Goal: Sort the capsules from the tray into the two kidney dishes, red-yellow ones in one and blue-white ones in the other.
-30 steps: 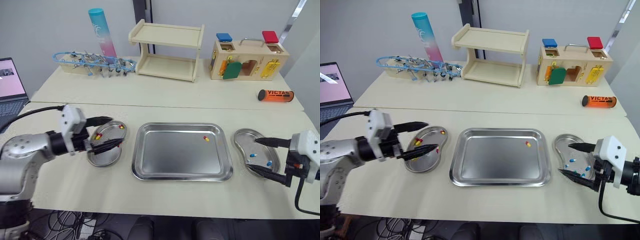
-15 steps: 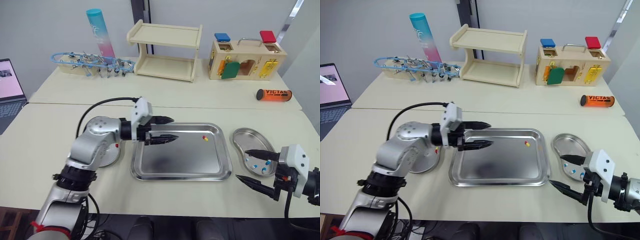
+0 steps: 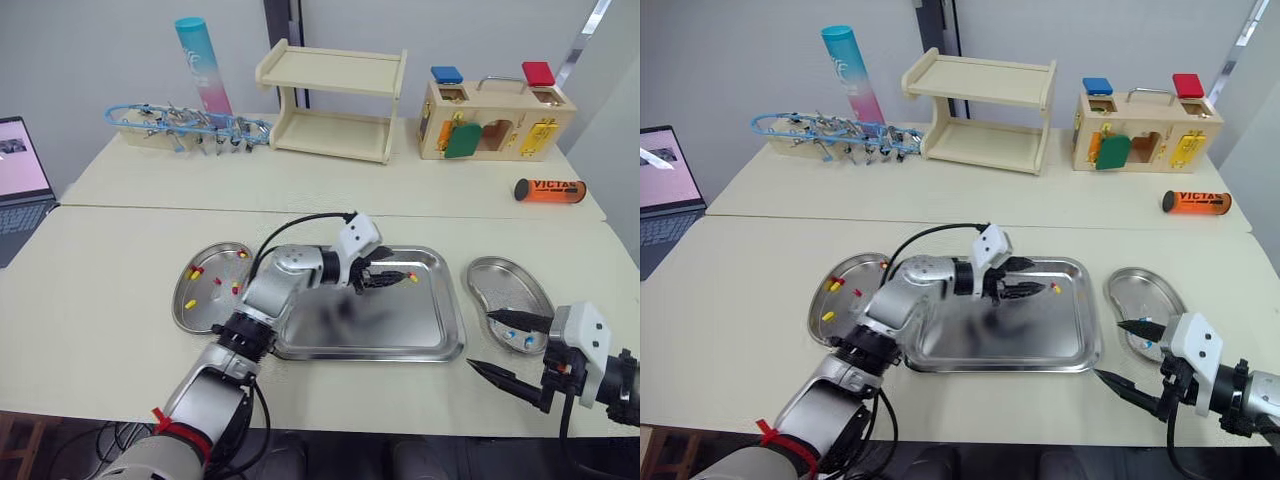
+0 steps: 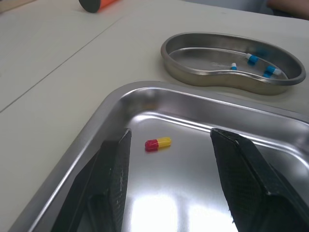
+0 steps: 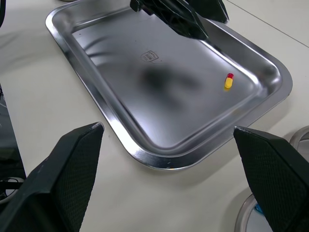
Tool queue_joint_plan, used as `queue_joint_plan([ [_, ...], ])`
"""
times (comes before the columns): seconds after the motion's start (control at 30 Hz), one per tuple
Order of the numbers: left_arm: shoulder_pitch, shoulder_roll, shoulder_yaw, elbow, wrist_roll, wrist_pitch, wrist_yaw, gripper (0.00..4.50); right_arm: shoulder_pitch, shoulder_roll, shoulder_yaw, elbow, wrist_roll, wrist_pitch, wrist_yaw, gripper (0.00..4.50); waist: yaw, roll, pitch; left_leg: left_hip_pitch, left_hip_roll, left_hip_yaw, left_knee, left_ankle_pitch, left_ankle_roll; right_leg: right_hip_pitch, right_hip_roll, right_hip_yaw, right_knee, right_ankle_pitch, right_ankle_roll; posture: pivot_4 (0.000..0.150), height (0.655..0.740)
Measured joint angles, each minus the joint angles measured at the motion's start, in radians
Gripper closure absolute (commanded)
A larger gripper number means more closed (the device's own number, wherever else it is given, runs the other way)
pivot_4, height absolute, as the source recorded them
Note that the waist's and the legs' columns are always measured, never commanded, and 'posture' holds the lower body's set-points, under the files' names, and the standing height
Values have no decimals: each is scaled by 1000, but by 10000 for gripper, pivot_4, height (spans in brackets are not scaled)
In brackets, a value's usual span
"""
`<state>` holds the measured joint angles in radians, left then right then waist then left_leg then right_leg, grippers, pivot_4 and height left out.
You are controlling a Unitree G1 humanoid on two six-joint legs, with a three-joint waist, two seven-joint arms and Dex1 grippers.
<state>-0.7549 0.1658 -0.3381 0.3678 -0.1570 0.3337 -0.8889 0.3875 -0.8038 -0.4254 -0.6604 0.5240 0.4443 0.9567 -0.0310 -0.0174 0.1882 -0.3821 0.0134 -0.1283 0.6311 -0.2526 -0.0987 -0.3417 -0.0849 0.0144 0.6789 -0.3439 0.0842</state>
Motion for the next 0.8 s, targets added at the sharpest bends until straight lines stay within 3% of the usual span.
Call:
queue_joint_plan([
  [0.43, -97, -155, -6, 348, 127, -137, 116, 18394, 35, 2, 14, -67, 4, 15, -59, 0, 2, 0, 0, 0, 0, 0, 0, 0, 0, 0, 0, 0, 0, 0, 0, 1500, 7400],
  [0.8, -147, -201, 4, 472, 151, -216, 110, 18394, 30, 35, 13, -77, 5, 16, -111, 0, 2, 0, 0, 0, 0, 0, 0, 0, -1, 0, 0, 0, 0, 0, 0, 1500, 7400],
])
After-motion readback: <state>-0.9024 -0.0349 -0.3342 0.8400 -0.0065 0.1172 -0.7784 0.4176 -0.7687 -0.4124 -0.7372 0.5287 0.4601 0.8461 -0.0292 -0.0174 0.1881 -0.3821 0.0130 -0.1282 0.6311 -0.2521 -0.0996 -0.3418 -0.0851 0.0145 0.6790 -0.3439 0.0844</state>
